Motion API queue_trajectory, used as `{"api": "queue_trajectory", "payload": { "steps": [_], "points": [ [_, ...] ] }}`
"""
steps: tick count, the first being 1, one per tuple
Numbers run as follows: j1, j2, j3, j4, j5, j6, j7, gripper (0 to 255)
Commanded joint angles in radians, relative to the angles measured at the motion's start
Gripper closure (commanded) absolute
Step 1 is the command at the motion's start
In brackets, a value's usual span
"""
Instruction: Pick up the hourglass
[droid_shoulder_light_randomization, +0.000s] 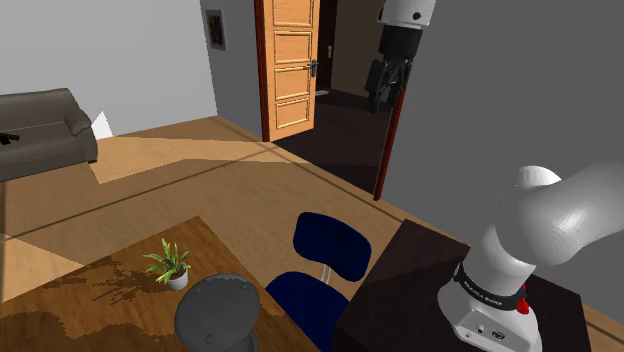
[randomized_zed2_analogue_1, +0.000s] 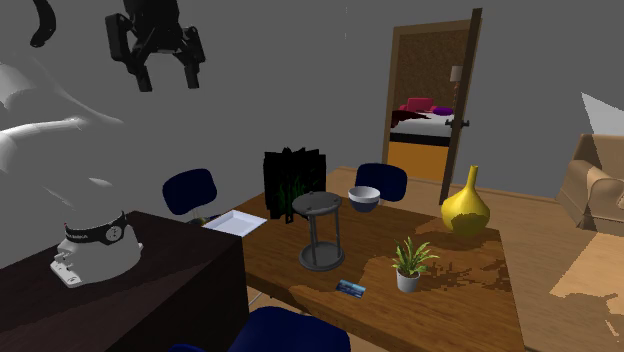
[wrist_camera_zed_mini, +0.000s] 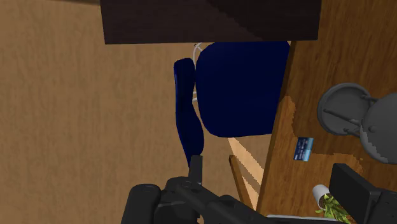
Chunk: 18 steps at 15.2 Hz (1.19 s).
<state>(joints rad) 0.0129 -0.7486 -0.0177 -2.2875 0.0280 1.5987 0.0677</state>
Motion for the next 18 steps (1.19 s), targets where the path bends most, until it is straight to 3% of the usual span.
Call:
{"api": "queue_trajectory", "payload": {
  "steps": [1,9,18],
  "points": [
    [0.0,0.0,0.0,0.0,0.0,0.0,0.0,0],
    [0.054,0.035,0.212,-0.083,0.033,0.158,0.178,0],
    [0.079,0.195,0.465,-0.079,0.007,0.332,0.405,0]
  ]
}}
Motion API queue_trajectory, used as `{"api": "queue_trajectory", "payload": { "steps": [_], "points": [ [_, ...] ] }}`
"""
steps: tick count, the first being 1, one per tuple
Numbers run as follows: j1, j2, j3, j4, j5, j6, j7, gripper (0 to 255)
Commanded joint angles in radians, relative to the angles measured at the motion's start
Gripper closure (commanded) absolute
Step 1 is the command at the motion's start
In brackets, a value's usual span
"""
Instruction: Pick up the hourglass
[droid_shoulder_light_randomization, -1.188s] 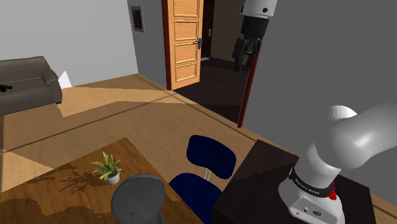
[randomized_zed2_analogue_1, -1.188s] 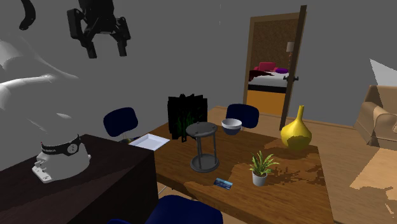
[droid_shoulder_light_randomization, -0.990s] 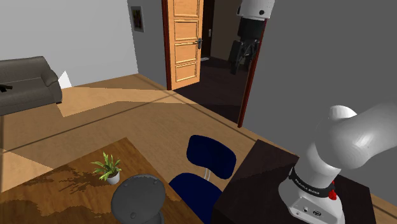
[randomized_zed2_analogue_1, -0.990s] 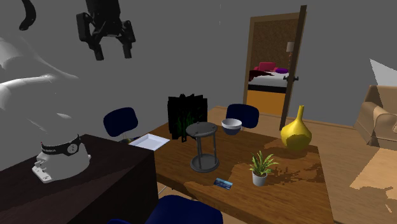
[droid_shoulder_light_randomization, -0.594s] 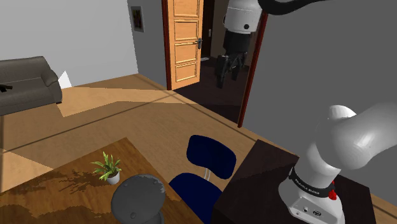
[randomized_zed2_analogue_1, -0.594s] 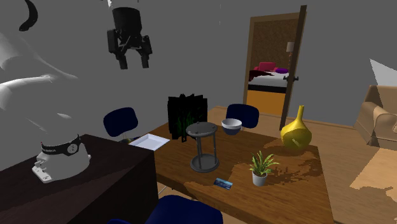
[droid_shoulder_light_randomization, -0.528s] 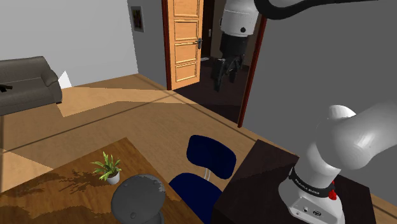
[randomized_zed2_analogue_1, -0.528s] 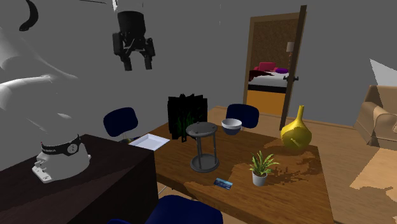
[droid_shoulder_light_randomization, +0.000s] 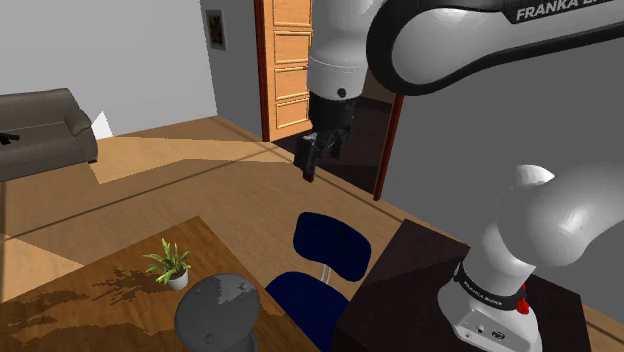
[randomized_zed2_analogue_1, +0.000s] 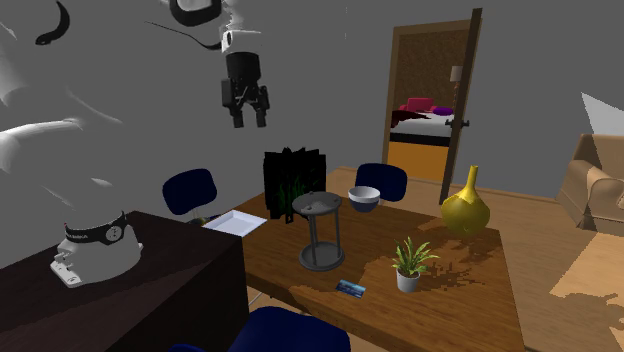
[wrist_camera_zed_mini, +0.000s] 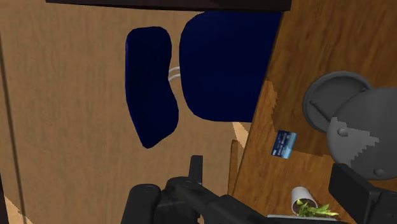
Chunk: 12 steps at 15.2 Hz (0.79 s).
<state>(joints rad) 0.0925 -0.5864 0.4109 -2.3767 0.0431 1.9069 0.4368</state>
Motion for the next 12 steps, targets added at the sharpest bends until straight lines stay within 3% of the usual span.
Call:
{"api": "queue_trajectory", "payload": {
  "steps": [1,7,12],
  "points": [
    [-0.003,0.058,0.066,0.017,-0.018,0.041,0.064,0],
    [-0.041,0.246,0.257,0.088,-0.135,0.126,0.263,0],
    [-0.084,0.472,0.42,0.19,-0.34,0.143,0.488,0]
  ]
}}
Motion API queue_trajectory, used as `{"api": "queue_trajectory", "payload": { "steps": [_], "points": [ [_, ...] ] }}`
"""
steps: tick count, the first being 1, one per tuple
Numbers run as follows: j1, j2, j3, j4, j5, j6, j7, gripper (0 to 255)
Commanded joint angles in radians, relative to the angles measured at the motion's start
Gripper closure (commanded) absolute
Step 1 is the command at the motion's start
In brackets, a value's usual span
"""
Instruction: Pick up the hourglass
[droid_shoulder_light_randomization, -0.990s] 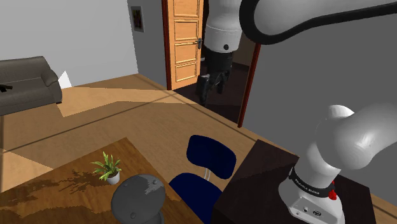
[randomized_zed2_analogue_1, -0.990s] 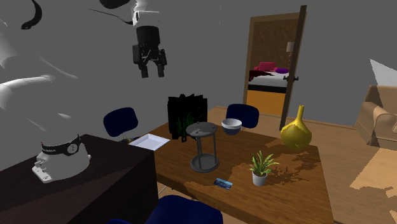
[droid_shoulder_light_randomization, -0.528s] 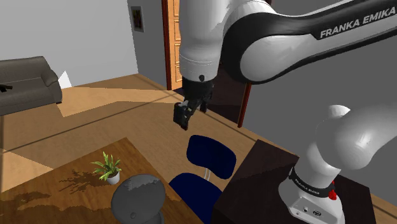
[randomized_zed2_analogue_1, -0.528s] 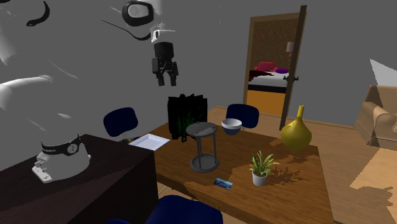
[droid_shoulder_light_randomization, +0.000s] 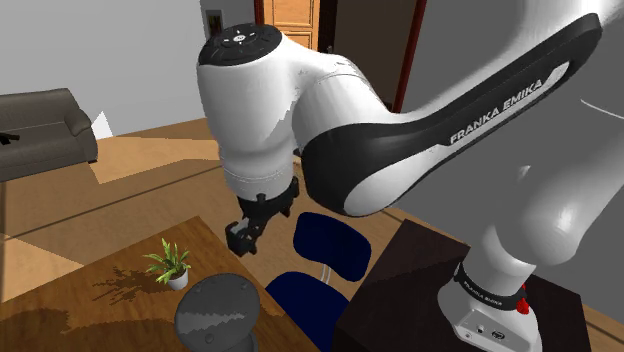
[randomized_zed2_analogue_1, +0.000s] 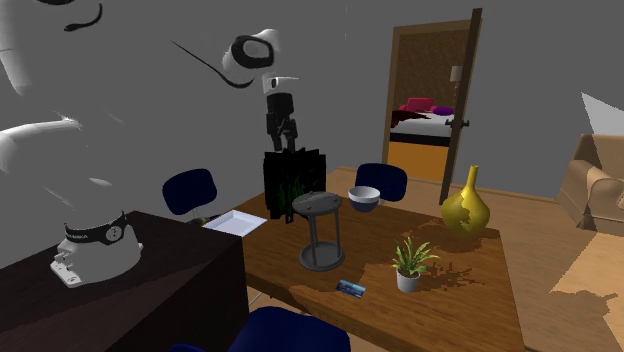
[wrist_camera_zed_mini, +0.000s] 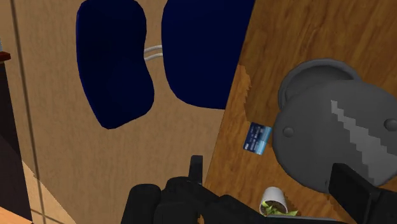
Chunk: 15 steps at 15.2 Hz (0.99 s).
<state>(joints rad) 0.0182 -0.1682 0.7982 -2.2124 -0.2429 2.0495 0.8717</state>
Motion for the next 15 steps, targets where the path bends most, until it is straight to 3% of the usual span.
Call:
{"api": "queue_trajectory", "payload": {
  "steps": [1,4,7,11,15],
  "points": [
    [-0.012,0.111,0.059,0.052,-0.111,-0.008,0.106,0],
    [0.029,0.298,0.097,0.141,-0.293,-0.059,0.262,0],
    [0.128,0.472,0.073,0.243,-0.447,-0.129,0.379,0],
    [0.281,0.668,0.005,0.392,-0.588,-0.214,0.469,0],
    [0.426,0.842,-0.066,0.56,-0.686,-0.287,0.507,0]
  ]
}}
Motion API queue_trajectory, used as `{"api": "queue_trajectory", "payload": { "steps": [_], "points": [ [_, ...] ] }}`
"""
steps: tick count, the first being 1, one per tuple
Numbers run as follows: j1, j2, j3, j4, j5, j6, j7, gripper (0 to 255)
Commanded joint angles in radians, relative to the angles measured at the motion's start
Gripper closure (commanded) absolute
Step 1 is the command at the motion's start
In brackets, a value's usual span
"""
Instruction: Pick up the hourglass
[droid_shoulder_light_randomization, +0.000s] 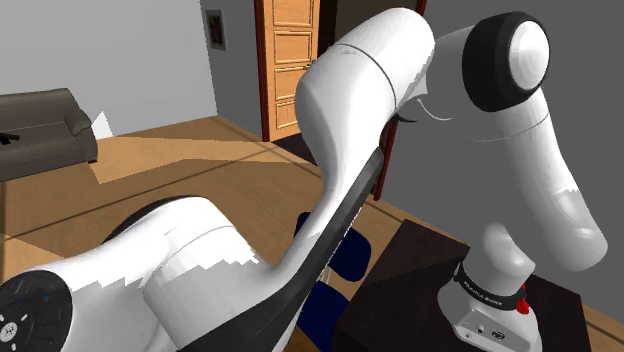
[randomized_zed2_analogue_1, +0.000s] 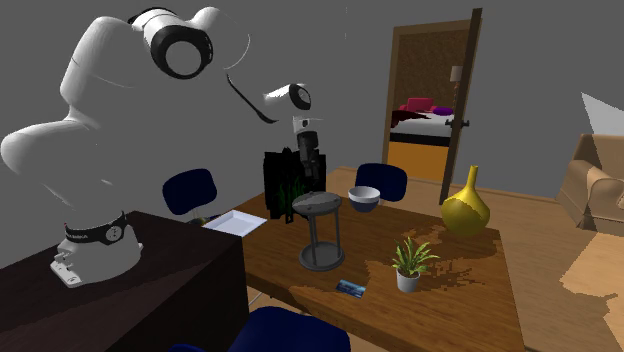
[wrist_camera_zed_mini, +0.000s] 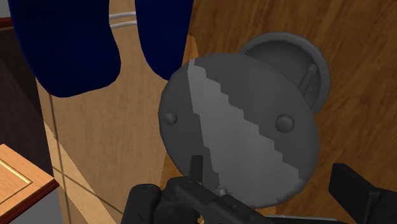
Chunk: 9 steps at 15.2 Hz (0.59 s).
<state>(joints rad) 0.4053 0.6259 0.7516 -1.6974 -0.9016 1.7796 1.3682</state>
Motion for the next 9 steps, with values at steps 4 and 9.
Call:
{"api": "queue_trajectory", "payload": {
  "steps": [4,9],
  "points": [
    [0.07,0.101,-0.044,0.074,-0.057,-0.011,0.029,0],
    [0.081,0.139,-0.061,0.073,-0.081,0.016,0.053,0]
  ]
}}
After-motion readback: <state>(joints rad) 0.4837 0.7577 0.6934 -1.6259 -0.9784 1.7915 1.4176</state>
